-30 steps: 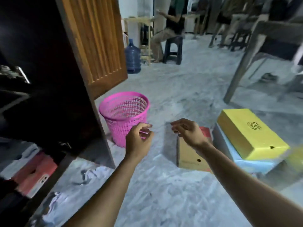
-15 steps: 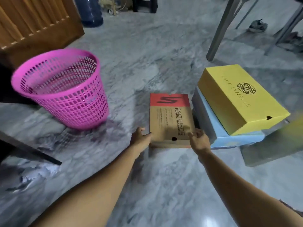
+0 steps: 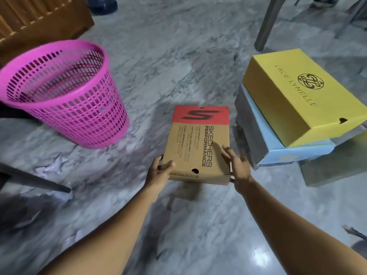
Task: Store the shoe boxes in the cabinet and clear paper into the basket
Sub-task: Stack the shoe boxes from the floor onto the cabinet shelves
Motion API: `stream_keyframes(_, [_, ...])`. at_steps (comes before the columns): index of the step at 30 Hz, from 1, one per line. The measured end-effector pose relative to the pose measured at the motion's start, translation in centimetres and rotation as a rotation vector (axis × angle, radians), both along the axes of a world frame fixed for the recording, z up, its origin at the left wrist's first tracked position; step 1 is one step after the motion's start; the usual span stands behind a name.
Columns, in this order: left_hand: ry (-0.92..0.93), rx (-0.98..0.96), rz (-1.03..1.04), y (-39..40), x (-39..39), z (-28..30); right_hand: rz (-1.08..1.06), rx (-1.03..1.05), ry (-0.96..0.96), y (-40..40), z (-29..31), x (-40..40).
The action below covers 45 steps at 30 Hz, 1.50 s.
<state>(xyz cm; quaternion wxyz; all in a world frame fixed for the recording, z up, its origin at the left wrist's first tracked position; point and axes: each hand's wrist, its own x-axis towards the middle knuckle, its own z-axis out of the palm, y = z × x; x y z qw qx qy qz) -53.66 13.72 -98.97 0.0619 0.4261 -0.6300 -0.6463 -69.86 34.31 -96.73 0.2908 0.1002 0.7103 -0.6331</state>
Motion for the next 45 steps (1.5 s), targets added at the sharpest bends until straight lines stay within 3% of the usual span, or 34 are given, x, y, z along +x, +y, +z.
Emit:
stream_keyframes(8, [-0.020, 0.113, -0.040, 0.4, 8.9, 2.8, 0.374, 0.034, -0.152, 2.3, 1.8, 3.2])
stream_keyframes(12, [0.044, 0.201, 0.125, -2.3, 10.1, 6.0, 0.546, -0.006, -0.160, 3.9, 4.4, 5.6])
stream_keyframes(20, [0.422, 0.091, 0.119, -5.1, 13.9, 13.6, 0.936, -0.080, -0.130, 2.5, 10.1, 10.5])
stream_keyframes(25, [0.524, 0.122, 0.078, -4.5, 19.6, 17.6, 0.871, -0.172, 0.033, -2.8, 17.5, 11.3])
stream_keyframes(30, [0.604, 0.259, 0.176, -3.3, 26.0, 21.0, 0.965, -0.273, 0.141, -9.3, 24.5, 13.5])
stream_keyframes(38, [0.648, 0.047, 0.311, -7.9, 38.0, 29.9, 1.235, -0.319, 0.409, -19.0, 33.9, 23.1])
stream_keyframes(45, [0.860, -0.007, 0.496, -10.2, 47.1, 38.0, 1.363, -0.565, 0.353, -26.0, 41.3, 32.5])
